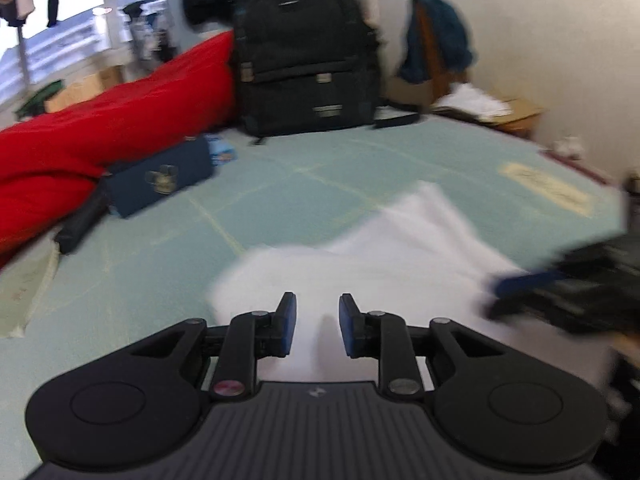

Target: Fold clothes

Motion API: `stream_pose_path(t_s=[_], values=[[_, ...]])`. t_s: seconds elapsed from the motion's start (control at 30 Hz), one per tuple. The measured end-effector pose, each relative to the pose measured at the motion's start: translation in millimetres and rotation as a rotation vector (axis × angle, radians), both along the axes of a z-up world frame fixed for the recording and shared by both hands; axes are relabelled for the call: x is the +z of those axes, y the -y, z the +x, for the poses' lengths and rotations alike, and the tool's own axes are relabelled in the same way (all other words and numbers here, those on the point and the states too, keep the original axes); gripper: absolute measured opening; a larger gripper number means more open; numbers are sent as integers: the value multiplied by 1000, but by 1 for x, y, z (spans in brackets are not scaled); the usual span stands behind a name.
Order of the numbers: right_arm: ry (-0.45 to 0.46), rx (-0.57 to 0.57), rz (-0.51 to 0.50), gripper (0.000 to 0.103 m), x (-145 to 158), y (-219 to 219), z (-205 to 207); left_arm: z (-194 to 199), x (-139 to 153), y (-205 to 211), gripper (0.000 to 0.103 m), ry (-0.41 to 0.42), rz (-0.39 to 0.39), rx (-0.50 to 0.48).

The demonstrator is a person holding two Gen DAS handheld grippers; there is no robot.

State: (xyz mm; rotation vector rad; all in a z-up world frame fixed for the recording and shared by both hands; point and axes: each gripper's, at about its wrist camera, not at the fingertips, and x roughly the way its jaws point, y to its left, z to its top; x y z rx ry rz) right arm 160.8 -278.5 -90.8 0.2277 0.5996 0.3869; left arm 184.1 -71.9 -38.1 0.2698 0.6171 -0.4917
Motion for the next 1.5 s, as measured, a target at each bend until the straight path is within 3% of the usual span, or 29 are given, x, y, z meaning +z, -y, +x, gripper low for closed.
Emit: stream_pose_path(t_s=[0.07, 0.17, 0.23, 0.33, 0.5, 0.67, 0.73, 0.83, 0.93, 0.97, 1.1, 1.2, 1.37, 1.5], values=[[-1, -6, -2, 31, 1, -1, -3, -21, -13, 2, 28, -46, 7, -8], [-9, -12, -7, 33, 7, -1, -10, -45, -21, 2, 28, -14, 50, 30], [-2, -7, -19, 52, 14, -6, -15, -58, -8, -2, 30, 3, 39, 41], [33, 23, -54, 57, 27, -20, -23, -73, 11, -12, 47, 48, 24, 86], [86, 80, -120, 65, 45, -48, -30, -79, 24, -33, 84, 37, 47, 287], [13, 123, -250, 71, 20, -89, -1, -86, 28, -55, 86, 2, -3, 364], [15, 116, -274, 73, 13, -92, -6, -87, 28, -60, 87, 2, -14, 366], [1, 108, -260, 75, 30, -88, -21, -87, 26, -65, 89, 5, -28, 371], [39, 133, -253, 90, 39, -94, -41, -87, 22, -66, 89, -3, -44, 373], [40, 146, -264, 90, 39, -98, -46, -87, 20, -66, 89, -9, -47, 369], [-26, 187, -397, 90, 17, -118, -51, -91, 16, -69, 89, -9, -38, 370], [-4, 196, -356, 90, 28, -107, -53, -91, 15, -75, 90, -7, -40, 383], [86, 125, -305, 91, 63, -80, -19, -85, 11, -80, 90, -15, -46, 398], [30, 92, -218, 91, 56, -62, 37, -81, 8, -84, 90, -22, -51, 410]])
